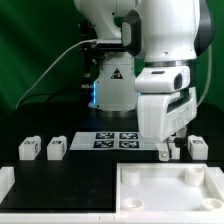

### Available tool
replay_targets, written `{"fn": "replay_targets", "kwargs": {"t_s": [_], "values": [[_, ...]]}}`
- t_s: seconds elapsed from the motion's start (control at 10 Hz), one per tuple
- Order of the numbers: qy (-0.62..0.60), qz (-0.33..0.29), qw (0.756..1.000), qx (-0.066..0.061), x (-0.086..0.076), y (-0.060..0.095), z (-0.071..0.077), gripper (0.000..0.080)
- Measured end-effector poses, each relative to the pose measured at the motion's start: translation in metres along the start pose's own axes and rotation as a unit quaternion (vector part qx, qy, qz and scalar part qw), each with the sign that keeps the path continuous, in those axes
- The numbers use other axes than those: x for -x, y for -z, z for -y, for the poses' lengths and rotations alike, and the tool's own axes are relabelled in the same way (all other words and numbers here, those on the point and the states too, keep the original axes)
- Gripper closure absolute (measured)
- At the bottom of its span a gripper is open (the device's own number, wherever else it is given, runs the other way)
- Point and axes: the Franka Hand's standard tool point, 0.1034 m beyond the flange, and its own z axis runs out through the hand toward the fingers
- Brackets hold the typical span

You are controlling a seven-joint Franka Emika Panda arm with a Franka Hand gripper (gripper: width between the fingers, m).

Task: Assemble one leg

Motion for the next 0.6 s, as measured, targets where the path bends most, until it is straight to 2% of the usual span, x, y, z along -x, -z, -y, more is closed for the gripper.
{"fn": "replay_targets", "kwargs": {"t_s": [0.1,0.2,0.4,0.5,0.6], "values": [[-0.078,-0.008,0.997,-0.002,-0.011,0.006,0.012,0.0151],[-0.122,-0.016,0.992,-0.004,-0.016,0.007,0.015,0.0151],[-0.227,-0.016,0.974,-0.01,-0.015,0.006,0.015,0.0151],[-0.287,-0.016,0.958,-0.015,-0.018,0.005,0.02,0.0151],[-0.377,-0.009,0.926,-0.023,-0.028,0.0,0.041,0.0151]]}}
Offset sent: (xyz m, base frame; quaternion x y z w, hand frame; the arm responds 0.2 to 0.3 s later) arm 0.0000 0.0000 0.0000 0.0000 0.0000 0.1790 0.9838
